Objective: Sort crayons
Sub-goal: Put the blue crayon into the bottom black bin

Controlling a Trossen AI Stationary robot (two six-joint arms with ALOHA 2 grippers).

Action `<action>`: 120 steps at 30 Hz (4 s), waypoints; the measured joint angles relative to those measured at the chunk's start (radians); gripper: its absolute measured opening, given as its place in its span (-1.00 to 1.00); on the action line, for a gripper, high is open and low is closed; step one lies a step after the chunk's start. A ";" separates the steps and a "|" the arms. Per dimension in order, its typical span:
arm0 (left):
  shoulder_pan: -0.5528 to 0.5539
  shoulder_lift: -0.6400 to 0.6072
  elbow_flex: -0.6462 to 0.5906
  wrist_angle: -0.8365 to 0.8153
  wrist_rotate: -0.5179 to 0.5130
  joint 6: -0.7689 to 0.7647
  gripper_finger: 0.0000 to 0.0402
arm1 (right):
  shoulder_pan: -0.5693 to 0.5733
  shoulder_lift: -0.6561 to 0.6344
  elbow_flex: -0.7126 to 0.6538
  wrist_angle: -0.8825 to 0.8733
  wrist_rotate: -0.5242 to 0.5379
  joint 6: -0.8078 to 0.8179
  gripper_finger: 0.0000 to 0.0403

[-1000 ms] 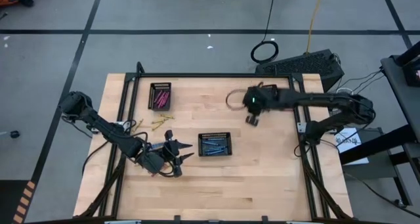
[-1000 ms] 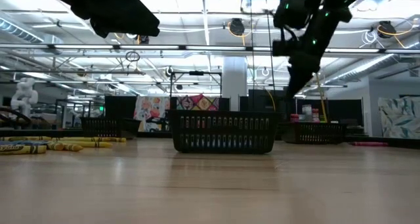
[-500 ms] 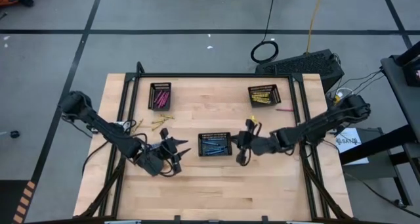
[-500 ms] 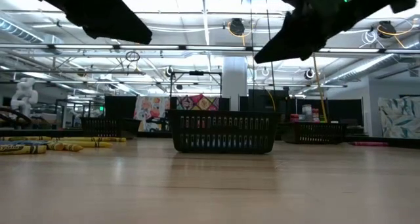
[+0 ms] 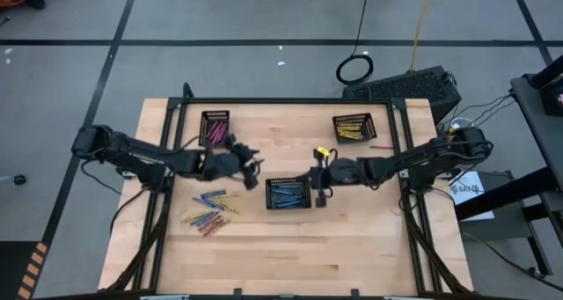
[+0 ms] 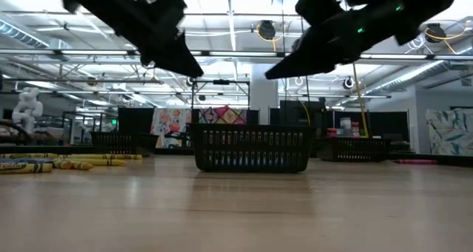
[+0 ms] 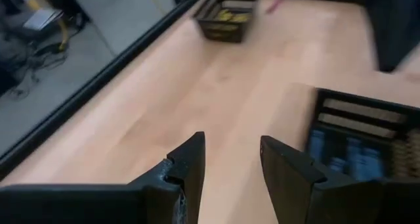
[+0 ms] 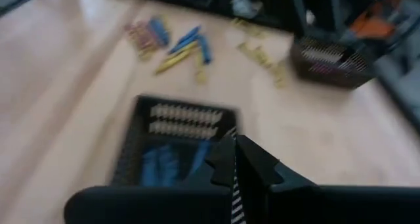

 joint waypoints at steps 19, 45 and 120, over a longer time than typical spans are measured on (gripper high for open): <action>-0.038 -0.026 0.261 -1.149 0.378 -0.528 -0.27 | -0.363 0.014 -0.011 0.228 -0.384 -0.261 -1.00; -0.574 -0.017 0.022 -1.111 0.412 -0.720 -0.27 | -0.257 -0.049 -0.010 0.159 -0.392 -0.052 -1.00; -0.005 0.440 0.260 -0.030 0.419 0.092 -0.98 | -0.013 -0.645 -0.047 -0.386 -0.276 0.079 -1.00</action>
